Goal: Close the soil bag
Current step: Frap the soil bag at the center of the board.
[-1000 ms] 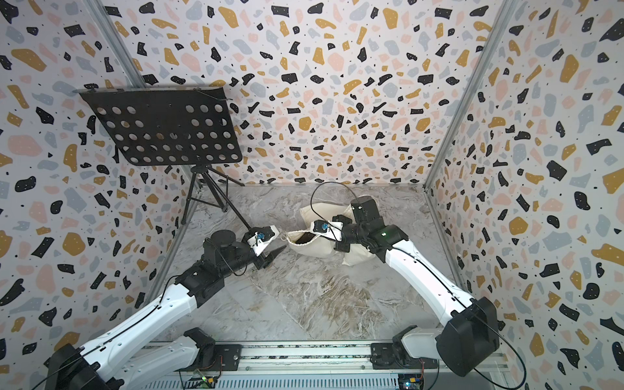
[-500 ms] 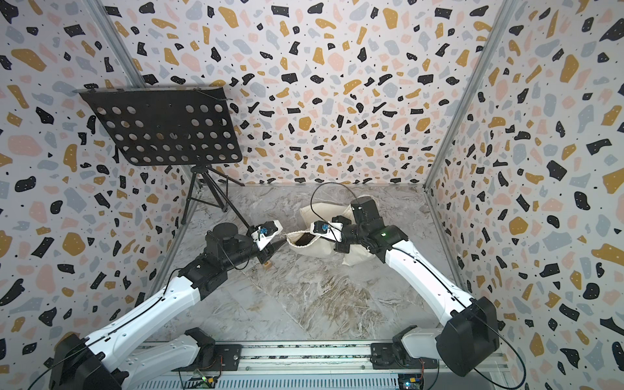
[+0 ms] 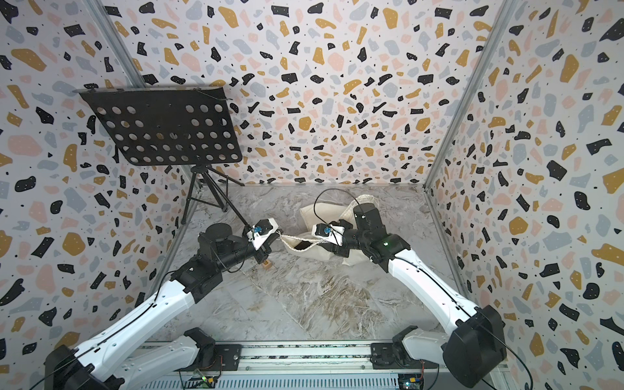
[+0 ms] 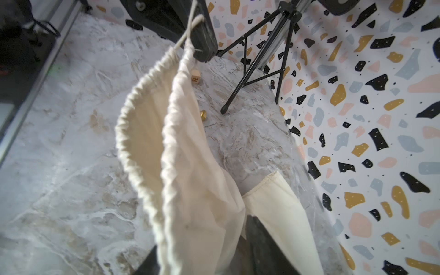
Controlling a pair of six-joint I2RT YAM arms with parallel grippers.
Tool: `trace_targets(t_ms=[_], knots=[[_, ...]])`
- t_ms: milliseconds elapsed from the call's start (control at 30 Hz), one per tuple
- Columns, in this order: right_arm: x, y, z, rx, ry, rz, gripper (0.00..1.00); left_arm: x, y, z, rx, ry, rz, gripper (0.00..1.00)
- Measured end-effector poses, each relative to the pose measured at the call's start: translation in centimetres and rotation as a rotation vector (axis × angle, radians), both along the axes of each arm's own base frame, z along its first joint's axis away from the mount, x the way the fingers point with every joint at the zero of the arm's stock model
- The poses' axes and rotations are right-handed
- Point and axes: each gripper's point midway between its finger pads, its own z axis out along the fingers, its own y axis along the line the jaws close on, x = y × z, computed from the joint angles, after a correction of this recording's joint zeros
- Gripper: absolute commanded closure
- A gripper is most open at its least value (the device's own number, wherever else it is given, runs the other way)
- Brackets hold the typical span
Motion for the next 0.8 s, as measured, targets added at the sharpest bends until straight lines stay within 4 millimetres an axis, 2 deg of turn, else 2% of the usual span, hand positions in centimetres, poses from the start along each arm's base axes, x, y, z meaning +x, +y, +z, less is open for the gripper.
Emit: trace_targets(t_ms=[133, 300, 400, 500, 633, 700, 800], knots=[[-2.0, 1.9, 2.4, 0.089, -0.062, 0.030, 0.28, -0.4, -0.2, 1.8, -0.032, 0.016, 0.011, 1.00], [-4.1, 4.8, 5.1, 0.190, -0.097, 0.057, 0.26, -0.8, -0.5, 1.7, -0.042, 0.069, 0.015, 1.00], [-4.3, 6.1, 5.3, 0.211, -0.086, 0.047, 0.28, -0.8, -0.7, 2.1, -0.055, 0.090, 0.018, 1.00], [-3.2, 6.9, 4.5, 0.207, -0.069, 0.009, 0.33, -1.0, -0.9, 2.3, -0.067, 0.107, 0.015, 1.00], [-1.7, 7.5, 2.7, 0.181, -0.022, -0.041, 0.47, -1.3, -1.2, 2.4, -0.076, 0.125, 0.009, 1.00], [-1.0, 7.8, 2.5, 0.181, -0.006, -0.068, 0.55, -1.4, -1.3, 2.4, -0.079, 0.131, 0.007, 1.00], [-0.1, 8.0, 2.9, 0.183, -0.012, -0.100, 0.79, -1.4, -1.2, 2.4, -0.088, 0.140, 0.018, 1.00]])
